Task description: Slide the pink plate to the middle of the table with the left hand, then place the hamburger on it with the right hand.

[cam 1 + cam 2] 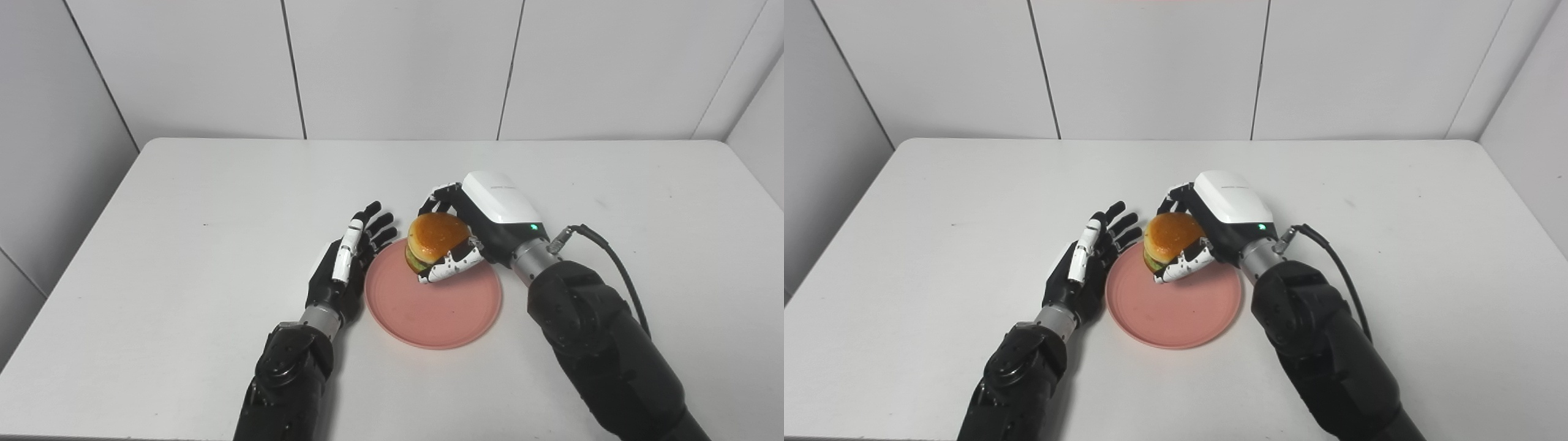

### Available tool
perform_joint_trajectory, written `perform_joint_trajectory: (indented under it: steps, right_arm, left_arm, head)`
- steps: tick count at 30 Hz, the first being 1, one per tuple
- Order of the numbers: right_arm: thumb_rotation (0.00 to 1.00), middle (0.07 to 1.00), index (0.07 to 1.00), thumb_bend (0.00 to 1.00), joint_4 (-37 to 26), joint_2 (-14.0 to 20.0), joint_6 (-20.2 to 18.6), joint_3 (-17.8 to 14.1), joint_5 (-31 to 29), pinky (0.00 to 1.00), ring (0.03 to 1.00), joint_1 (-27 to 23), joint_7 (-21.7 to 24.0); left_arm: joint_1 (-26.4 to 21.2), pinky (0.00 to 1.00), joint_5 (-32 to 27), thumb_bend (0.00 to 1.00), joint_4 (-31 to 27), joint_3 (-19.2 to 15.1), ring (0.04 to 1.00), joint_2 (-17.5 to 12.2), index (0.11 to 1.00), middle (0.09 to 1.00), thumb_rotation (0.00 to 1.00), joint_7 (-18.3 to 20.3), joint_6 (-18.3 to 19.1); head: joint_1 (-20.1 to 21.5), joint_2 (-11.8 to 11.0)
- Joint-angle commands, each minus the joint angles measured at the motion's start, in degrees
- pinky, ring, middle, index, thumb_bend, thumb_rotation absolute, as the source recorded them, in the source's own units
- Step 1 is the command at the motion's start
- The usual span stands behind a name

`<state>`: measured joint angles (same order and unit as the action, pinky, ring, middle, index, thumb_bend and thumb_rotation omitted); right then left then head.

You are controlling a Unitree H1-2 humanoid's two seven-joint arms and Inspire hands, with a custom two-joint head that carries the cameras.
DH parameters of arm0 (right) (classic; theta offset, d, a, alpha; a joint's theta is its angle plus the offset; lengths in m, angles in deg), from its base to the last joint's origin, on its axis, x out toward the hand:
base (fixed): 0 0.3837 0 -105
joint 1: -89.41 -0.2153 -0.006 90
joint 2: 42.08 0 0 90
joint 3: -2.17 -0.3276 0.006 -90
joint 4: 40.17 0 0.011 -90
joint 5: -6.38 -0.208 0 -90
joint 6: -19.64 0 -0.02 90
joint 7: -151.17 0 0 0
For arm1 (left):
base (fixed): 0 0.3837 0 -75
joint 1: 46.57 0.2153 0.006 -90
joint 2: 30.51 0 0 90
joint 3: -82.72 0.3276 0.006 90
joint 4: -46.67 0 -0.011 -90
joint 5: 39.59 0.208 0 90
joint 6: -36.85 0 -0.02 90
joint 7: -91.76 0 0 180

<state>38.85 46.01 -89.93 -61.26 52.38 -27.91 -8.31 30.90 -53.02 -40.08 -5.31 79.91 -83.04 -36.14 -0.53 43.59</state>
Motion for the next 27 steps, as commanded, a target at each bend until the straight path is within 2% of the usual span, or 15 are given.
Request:
perform_joint_trajectory:
  steps: [1, 25, 27]
  right_arm:
    - [0.13, 0.327, 0.48, 0.51, -0.7, -0.5, 2.2, -0.2, 0.6, 0.18, 0.252, -1.4, -0.7]
    - [0.14, 0.323, 0.481, 0.51, 3.6, 0.4, 2.7, 1.5, 2.3, 0.16, 0.232, 1.3, 0.0]
    - [0.15, 0.353, 0.483, 0.51, 3.7, 0.4, 2.6, 1.7, 2.5, 0.17, 0.254, 1.4, 0.1]
  left_arm:
    - [-1.0, 0.91, 0.3, 0.38, -0.4, 0.1, 0.902, 0.1, 0.915, 0.914, 1.0, -0.3, 1.9]
    - [-1.3, 0.89, 0.6, 0.38, -0.9, 0.0, 0.893, -0.1, 0.906, 0.898, 1.0, -0.3, 2.0]
    - [-1.3, 0.89, 0.7, 0.38, -0.8, 0.1, 0.892, -0.2, 0.906, 0.898, 1.0, -0.2, 1.8]
  head:
    - [0.1, 0.2]
    - [0.8, 1.5]
    - [0.8, 1.5]
